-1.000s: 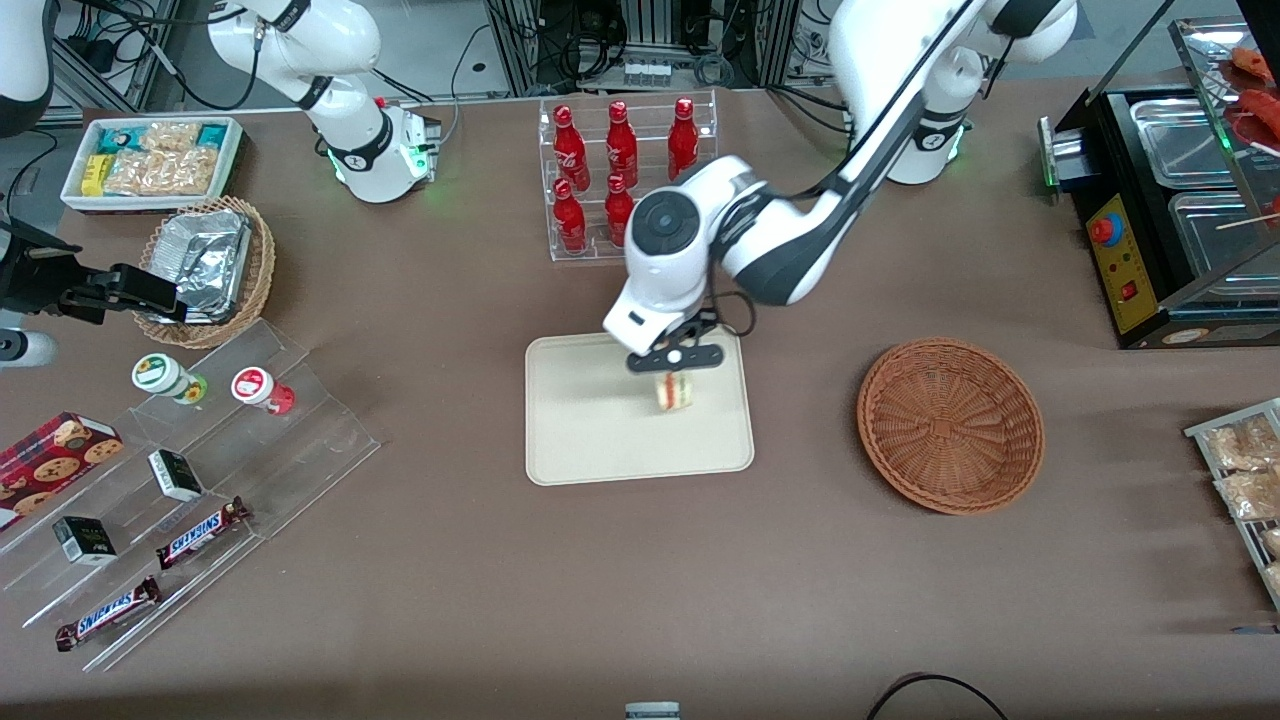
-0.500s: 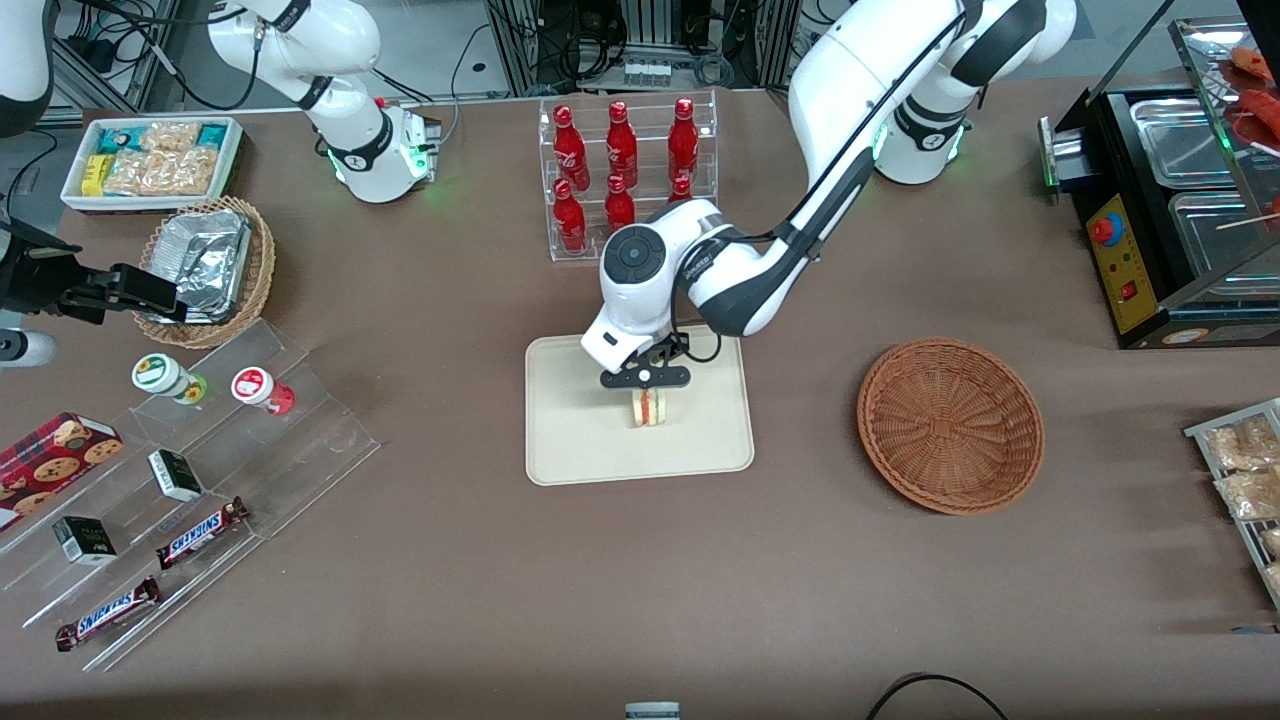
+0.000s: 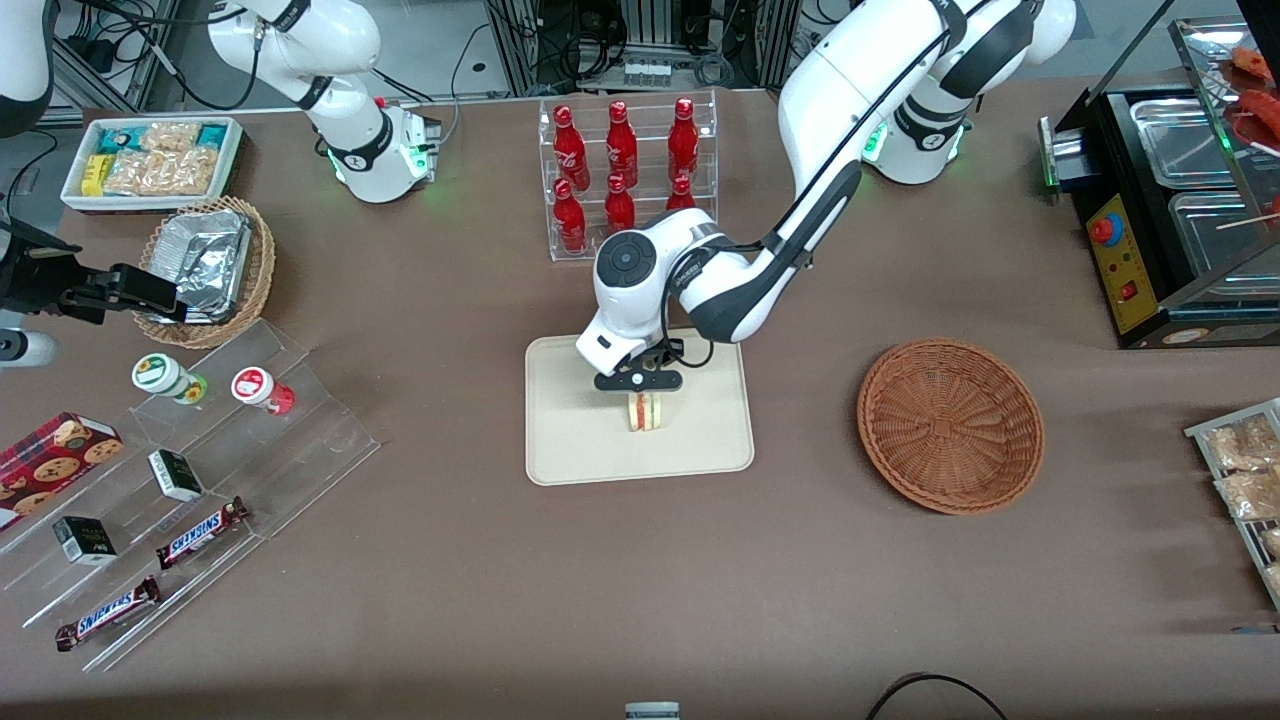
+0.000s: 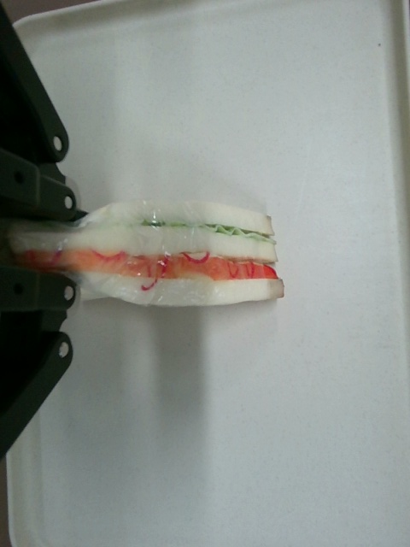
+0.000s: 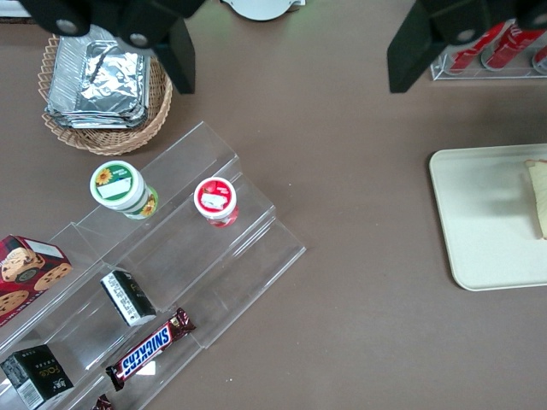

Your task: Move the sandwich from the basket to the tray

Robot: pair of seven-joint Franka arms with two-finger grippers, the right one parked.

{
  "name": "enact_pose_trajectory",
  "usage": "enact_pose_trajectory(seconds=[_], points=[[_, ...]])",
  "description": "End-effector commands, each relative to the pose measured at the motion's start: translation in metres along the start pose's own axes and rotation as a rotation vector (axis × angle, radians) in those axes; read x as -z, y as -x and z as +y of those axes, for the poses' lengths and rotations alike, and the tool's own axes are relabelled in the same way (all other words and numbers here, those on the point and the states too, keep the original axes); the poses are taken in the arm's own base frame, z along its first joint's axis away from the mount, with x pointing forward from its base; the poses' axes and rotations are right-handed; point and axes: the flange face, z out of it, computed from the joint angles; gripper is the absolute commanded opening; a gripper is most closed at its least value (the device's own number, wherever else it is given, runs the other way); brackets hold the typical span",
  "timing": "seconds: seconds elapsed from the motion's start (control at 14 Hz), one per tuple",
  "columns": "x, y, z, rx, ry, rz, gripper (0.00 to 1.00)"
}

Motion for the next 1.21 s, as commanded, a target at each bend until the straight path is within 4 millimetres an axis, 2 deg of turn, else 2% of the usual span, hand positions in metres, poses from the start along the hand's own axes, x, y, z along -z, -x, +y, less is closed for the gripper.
enact_pose_trajectory(seconds=[0.0,0.14,0.21,0.29,0.36,0.5,0.64,0.79,0.93,1.14], points=[[-0.004,-0.003,0.007,0.01,0.002,0.029,0.16],[-0.005,-0.003,0.007,0.007,0.002,0.03,0.58],[-0.006,-0.002,0.008,0.007,0.002,0.027,0.63],[-0.004,-0.003,0.008,0.009,0.004,0.03,0.85],[-0.001,-0.004,0.007,0.006,0.004,0.034,1.0],[0.016,-0.01,0.004,0.016,0.012,0.049,1.0],[0.059,-0.012,0.0,0.035,0.024,0.074,1.0],[0.105,-0.011,-0.014,0.064,-0.01,0.05,1.0],[0.152,-0.024,-0.045,0.136,-0.015,0.042,1.0],[0.208,-0.034,-0.086,0.188,-0.042,0.047,1.0]])
